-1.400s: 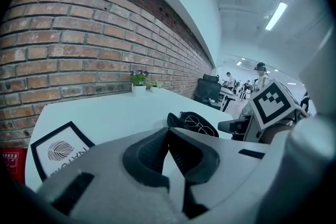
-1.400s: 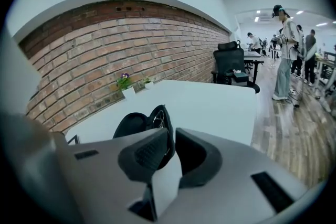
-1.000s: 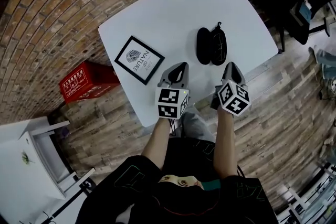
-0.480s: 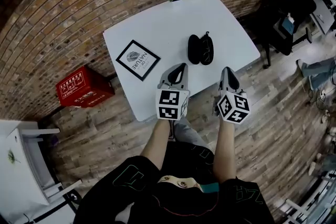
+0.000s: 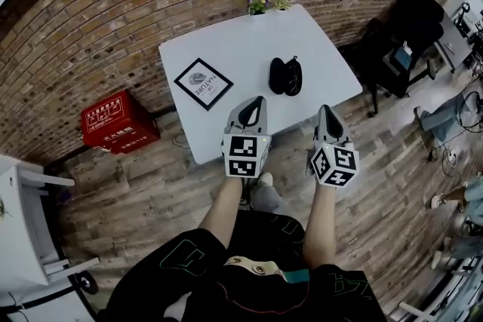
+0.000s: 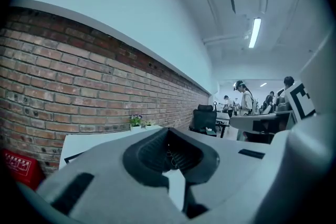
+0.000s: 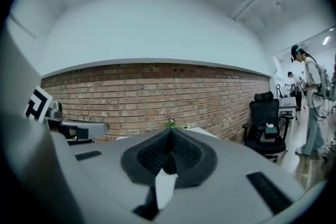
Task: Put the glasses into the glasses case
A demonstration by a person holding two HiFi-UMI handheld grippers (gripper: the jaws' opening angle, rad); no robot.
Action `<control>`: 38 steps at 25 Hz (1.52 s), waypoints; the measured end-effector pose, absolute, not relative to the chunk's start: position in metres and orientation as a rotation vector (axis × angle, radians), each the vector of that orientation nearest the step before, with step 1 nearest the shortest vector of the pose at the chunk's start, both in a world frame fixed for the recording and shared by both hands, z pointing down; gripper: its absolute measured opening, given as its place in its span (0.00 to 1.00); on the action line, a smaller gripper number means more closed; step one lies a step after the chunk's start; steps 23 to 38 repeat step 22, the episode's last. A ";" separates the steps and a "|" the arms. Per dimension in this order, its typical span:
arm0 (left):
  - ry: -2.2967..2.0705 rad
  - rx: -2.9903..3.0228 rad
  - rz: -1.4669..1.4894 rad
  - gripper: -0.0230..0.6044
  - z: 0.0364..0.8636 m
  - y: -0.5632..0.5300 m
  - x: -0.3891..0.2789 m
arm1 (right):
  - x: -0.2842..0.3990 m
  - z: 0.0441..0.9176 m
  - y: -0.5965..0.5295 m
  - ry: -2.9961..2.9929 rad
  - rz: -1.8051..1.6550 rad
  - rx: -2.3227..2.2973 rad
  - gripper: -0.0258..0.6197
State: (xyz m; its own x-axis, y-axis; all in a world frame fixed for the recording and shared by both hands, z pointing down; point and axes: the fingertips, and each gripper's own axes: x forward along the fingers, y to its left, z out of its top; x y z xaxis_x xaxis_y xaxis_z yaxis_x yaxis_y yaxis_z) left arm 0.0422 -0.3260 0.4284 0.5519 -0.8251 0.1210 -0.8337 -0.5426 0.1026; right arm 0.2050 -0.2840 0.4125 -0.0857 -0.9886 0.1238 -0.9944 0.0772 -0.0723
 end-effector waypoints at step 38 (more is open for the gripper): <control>-1.476 2.642 -0.012 0.04 0.396 -0.345 0.068 | 0.227 0.374 -0.296 -2.300 0.043 1.978 0.05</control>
